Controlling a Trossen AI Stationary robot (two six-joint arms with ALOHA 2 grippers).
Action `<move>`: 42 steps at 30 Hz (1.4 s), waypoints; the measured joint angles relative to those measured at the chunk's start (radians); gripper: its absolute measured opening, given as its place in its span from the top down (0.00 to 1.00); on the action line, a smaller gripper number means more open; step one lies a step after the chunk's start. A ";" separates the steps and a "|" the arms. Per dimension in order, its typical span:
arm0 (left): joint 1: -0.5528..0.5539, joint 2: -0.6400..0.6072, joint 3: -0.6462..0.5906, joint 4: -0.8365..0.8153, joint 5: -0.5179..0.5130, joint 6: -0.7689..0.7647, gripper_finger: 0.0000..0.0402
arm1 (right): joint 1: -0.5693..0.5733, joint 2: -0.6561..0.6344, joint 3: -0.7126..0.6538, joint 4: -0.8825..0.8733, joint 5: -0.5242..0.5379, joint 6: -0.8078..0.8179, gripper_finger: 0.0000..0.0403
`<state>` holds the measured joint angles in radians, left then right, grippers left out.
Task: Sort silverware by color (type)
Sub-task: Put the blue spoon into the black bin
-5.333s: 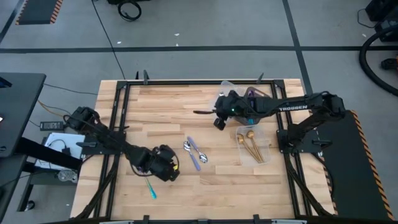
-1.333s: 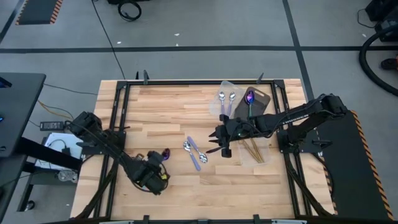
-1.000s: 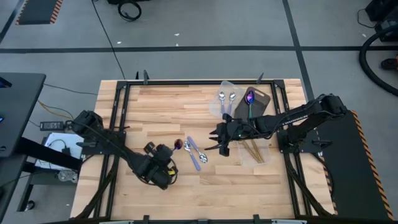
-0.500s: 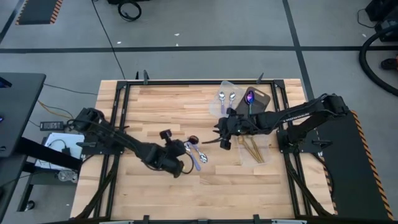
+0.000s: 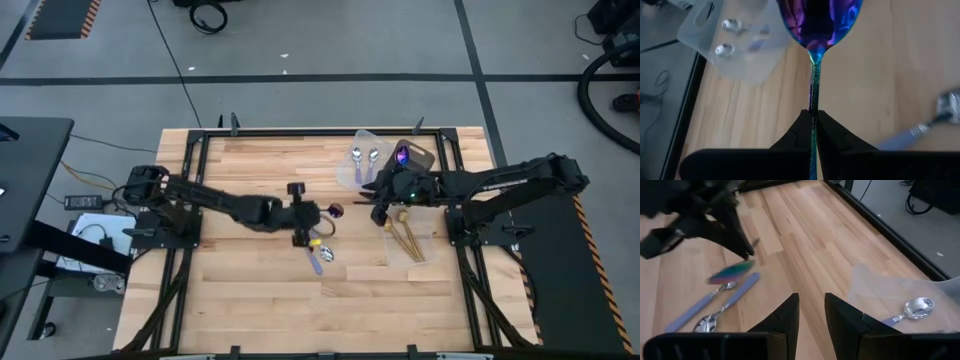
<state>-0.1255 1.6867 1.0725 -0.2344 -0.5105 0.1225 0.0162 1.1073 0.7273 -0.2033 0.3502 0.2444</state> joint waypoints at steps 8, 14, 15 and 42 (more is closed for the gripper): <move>0.113 0.000 0.000 0.091 0.140 0.035 0.96 | 0.001 -0.081 0.000 -0.053 0.054 0.029 0.75; 0.141 0.002 0.000 0.188 0.176 0.016 0.96 | 0.000 -0.070 -0.002 -0.069 0.060 0.059 0.75; 0.141 0.006 0.000 0.217 0.181 0.016 0.96 | 0.000 -0.063 -0.002 -0.067 0.060 0.064 0.75; 0.268 0.009 -0.211 0.927 0.314 0.064 0.96 | 0.003 0.101 -0.002 0.206 0.184 -0.081 0.71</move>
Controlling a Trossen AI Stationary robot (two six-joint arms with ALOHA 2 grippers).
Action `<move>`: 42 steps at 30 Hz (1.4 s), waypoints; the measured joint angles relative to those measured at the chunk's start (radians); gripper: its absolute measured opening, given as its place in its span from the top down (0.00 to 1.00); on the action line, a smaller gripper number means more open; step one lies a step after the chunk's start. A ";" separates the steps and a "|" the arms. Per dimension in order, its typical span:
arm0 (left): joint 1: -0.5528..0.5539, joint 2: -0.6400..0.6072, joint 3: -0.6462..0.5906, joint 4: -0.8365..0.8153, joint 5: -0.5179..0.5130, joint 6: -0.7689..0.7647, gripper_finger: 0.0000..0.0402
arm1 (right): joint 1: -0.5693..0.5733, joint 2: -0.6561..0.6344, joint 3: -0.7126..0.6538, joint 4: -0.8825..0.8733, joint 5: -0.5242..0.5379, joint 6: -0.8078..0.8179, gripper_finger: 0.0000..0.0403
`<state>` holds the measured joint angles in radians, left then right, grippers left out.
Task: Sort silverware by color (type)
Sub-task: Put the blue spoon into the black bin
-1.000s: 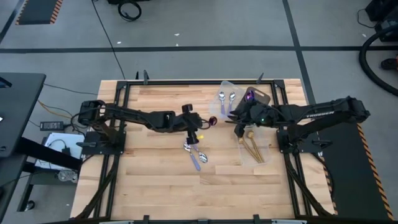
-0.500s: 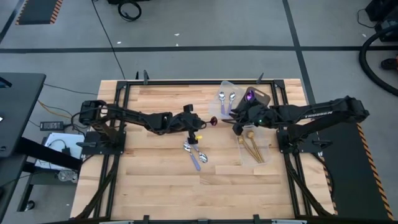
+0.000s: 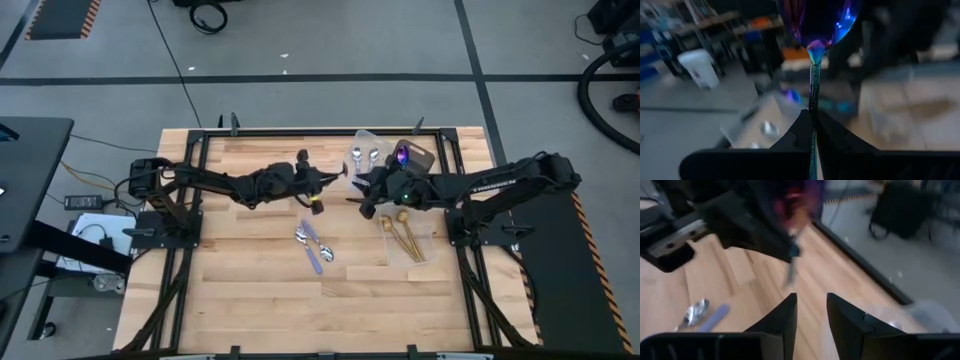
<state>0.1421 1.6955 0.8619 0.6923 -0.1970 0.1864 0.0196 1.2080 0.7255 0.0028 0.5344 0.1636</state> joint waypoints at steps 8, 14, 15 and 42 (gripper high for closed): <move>0.010 0.000 0.015 0.188 0.000 -0.021 0.96 | 0.003 0.029 0.001 0.232 0.034 -0.172 0.57; 0.005 0.000 0.023 0.213 0.000 -0.055 0.96 | 0.002 0.035 0.001 0.305 0.068 -0.247 0.52; 0.005 0.000 0.023 0.229 0.001 -0.069 0.96 | 0.002 0.036 0.001 0.309 0.067 -0.252 0.52; -0.027 0.000 0.023 0.408 0.127 -0.016 0.96 | -0.055 0.035 0.001 0.468 -0.204 -0.403 0.82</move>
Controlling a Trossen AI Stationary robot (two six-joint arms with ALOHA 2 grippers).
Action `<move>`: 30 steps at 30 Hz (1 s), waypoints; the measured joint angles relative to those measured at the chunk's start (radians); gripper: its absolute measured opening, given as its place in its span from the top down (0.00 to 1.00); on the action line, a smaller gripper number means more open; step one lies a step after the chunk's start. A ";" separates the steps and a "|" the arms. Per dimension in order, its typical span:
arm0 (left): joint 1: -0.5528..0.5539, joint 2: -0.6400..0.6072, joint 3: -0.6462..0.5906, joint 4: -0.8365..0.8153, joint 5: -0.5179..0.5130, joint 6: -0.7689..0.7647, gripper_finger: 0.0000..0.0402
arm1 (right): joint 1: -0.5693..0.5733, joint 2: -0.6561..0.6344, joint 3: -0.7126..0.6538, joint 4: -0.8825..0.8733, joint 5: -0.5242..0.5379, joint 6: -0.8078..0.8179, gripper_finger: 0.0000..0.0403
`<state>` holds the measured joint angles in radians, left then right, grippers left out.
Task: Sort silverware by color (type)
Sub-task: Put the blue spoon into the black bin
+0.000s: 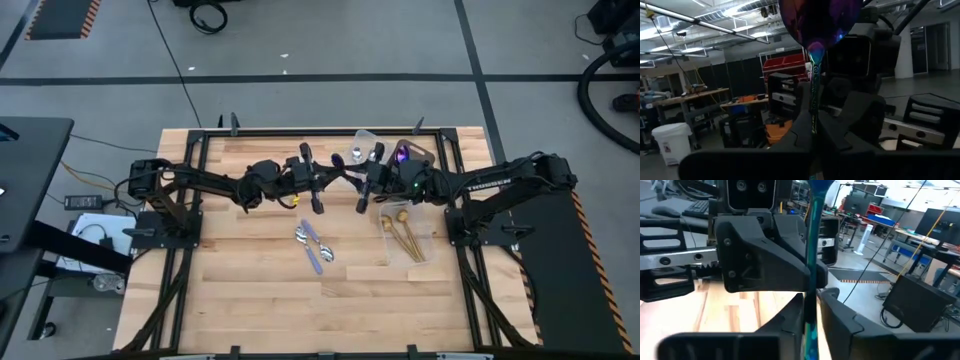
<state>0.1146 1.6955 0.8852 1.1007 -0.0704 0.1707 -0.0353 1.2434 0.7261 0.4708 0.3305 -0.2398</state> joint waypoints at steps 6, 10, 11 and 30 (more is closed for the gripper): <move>0.007 0.000 0.000 0.000 -0.001 0.006 0.90 | 0.000 0.000 0.000 -0.001 0.013 0.000 0.96; 0.011 0.000 0.000 -0.010 -0.037 0.012 0.86 | 0.000 0.000 0.000 -0.004 0.067 0.053 0.98; 0.011 0.000 0.000 -0.018 -0.055 0.024 0.85 | 0.000 0.000 0.000 -0.010 0.077 0.066 0.97; -0.002 -0.076 0.000 -0.803 -0.179 -0.082 0.69 | -0.126 -0.124 0.000 -0.782 0.336 0.767 0.97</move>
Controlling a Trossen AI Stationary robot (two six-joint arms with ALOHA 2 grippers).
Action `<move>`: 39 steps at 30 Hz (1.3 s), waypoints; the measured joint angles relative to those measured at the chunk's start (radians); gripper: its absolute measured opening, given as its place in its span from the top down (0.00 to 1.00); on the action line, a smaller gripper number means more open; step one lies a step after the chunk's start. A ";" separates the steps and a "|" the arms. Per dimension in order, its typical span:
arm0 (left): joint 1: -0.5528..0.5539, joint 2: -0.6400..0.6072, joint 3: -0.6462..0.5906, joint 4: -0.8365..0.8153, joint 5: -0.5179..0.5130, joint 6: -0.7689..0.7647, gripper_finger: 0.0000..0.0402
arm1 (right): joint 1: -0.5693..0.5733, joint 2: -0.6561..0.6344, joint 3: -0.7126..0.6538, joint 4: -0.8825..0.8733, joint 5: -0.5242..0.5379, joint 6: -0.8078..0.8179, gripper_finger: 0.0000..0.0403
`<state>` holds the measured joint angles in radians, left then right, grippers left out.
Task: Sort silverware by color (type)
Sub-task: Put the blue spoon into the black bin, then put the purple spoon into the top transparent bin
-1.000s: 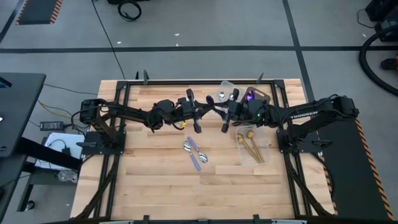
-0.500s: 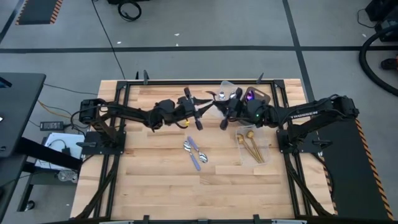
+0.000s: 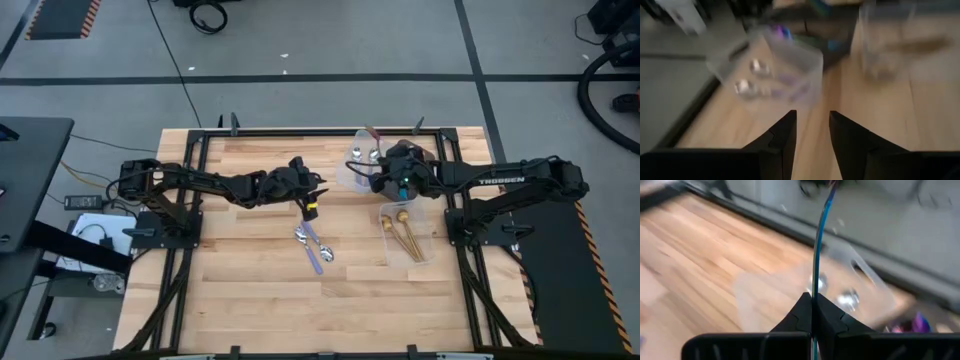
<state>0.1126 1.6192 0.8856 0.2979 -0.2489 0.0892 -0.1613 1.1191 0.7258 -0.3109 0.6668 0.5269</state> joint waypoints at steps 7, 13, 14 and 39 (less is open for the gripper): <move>-0.023 0.000 0.000 -0.163 0.000 -0.027 0.69 | -0.065 0.018 -0.001 -0.241 -0.014 0.179 0.97; -0.038 0.000 0.000 -0.202 0.000 -0.025 0.69 | -0.102 0.023 -0.001 -0.383 -0.016 0.301 0.97; -0.038 0.000 0.000 -0.206 0.000 -0.025 0.69 | -0.108 0.024 -0.006 -0.392 -0.027 0.331 0.97; -0.038 0.002 0.000 -0.310 0.041 -0.024 0.69 | -0.207 0.020 -0.128 -0.313 -0.179 0.449 0.75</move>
<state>0.0743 1.6207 0.8852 -0.0123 -0.2077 0.0655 -0.3687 1.1393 0.5977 -0.6240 0.4882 0.9760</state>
